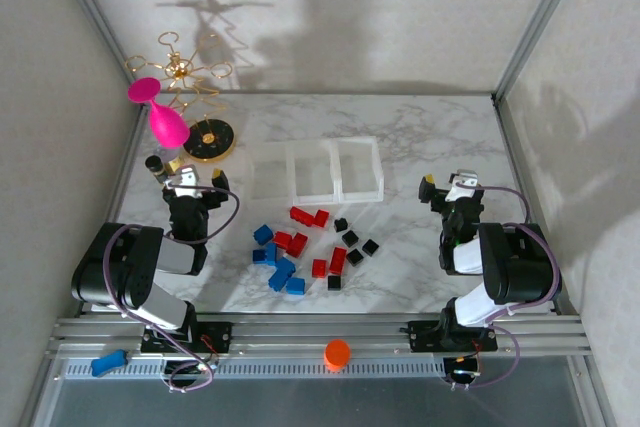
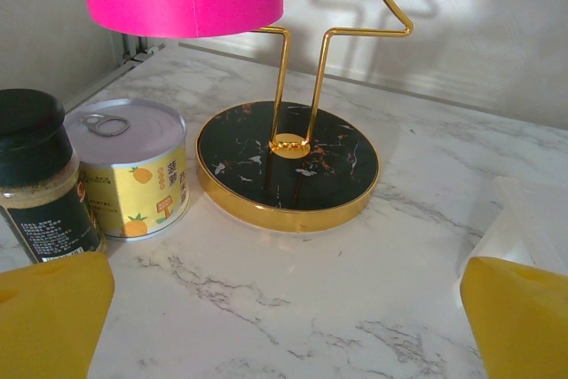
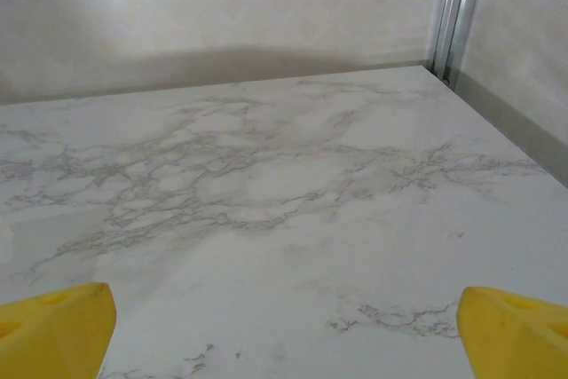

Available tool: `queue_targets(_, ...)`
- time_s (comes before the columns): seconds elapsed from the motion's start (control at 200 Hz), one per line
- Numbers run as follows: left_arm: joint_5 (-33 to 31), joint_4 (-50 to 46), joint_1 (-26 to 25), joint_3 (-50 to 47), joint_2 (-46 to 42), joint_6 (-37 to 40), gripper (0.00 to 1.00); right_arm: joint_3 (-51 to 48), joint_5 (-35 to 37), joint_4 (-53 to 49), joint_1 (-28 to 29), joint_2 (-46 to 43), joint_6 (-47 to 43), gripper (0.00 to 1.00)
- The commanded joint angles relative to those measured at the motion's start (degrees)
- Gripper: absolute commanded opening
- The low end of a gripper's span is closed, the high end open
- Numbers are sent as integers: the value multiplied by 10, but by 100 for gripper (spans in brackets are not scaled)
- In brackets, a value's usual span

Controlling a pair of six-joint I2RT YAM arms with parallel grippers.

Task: Sort the legos into containers by color
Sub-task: Pick up the lego from the center of the table.

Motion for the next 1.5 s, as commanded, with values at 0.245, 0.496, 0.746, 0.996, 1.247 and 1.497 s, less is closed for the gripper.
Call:
queue_targets(0.245,-5,-127,3,25,-114,-15,99,43,64,-107,2,-78,29,99)
queue_targets(0.496,-11,-293,4,56,-241,-81,99,124,128,-320,1,-146,142,99)
queue_targets(0.746,-12,-466,16,93,-343,-264,99,198,90,-538,-6,-171,292,99)
queue_targets(0.996,50,-560,4,69,-434,-333,100,197,-36,-624,16,-237,292,99)
queue_targets(1.247,64,-737,-64,99,-512,-389,99,227,-63,-735,105,-256,252,99)
queue_targets(1.497,44,-830,-217,143,-465,-474,99,223,-110,-780,197,-275,247,99)
